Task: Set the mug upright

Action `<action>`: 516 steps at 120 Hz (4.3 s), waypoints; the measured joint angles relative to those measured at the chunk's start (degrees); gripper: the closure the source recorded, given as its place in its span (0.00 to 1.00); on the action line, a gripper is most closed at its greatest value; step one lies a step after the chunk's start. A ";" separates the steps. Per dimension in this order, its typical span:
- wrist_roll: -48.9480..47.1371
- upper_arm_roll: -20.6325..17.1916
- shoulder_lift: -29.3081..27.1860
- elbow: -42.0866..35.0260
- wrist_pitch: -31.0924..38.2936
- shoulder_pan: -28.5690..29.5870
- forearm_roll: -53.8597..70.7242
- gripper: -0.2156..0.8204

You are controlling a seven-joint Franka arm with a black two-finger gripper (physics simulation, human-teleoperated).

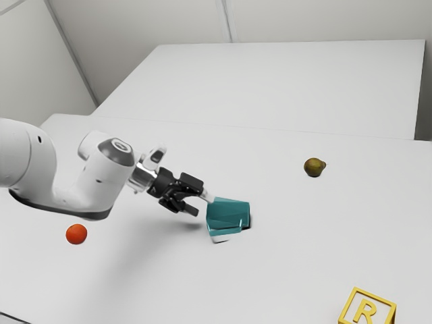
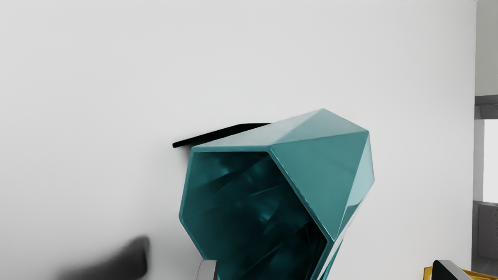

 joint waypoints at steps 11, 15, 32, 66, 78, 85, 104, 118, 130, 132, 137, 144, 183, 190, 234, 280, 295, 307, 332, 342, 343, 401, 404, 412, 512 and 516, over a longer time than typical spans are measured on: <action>2.26 -0.06 0.51 -0.13 0.25 0.08 -2.02 0.21; 3.08 -0.08 0.71 -0.14 0.31 -0.03 -2.83 0.21; 6.29 -0.70 1.55 -0.16 0.34 -0.56 -6.50 0.21; 11.06 -1.23 2.84 -0.41 -1.52 -0.61 -12.74 0.21; 12.36 -1.57 3.48 -0.42 -2.40 -0.67 -14.73 0.21; 13.06 -1.69 3.87 -0.39 -2.97 -0.75 -15.90 0.21; 14.69 -1.96 5.19 0.05 -4.20 -0.94 -18.25 0.21; 15.69 -2.01 5.83 0.46 -4.65 -0.94 -19.05 0.21; 16.42 -2.05 5.79 0.53 -4.82 -0.93 -19.35 0.27; 16.53 -2.06 5.78 0.54 -4.82 -0.95 -19.38 0.29; 16.80 -2.08 5.77 0.52 -4.81 -0.98 -19.46 0.33; 17.14 -2.08 5.73 0.54 -4.77 -0.99 -19.52 0.38; 18.56 -2.10 5.49 0.55 -4.74 -1.00 -19.65 0.75; 18.76 -2.20 5.31 0.54 -4.64 -0.97 -19.66 0.81; 20.26 -4.98 -0.47 2.99 -0.05 -1.86 -17.16 0.94; 7.79 -8.18 -5.53 7.33 7.14 -3.16 32.84 0.94; 2.64 -8.17 -5.59 7.86 6.48 -3.79 45.84 0.94; -0.79 -7.93 -5.54 7.91 5.86 -3.91 52.52 0.94; -6.42 -7.57 -5.33 7.92 4.14 -2.31 60.42 0.94; -8.25 -7.52 -5.26 7.92 3.31 -1.12 62.34 0.94; -8.42 -7.51 -5.24 7.92 3.23 -1.00 62.50 0.94; -14.99 -7.29 -1.84 7.79 2.27 5.90 65.28 0.94; -15.21 -7.29 -1.71 7.75 2.35 5.79 65.29 0.94; -15.76 -7.29 -1.42 7.64 2.64 5.15 65.28 0.94; -19.01 -7.29 -1.36 7.38 3.48 4.43 65.16 0.50; -19.05 -7.29 -1.46 7.40 3.48 4.43 65.16 0.48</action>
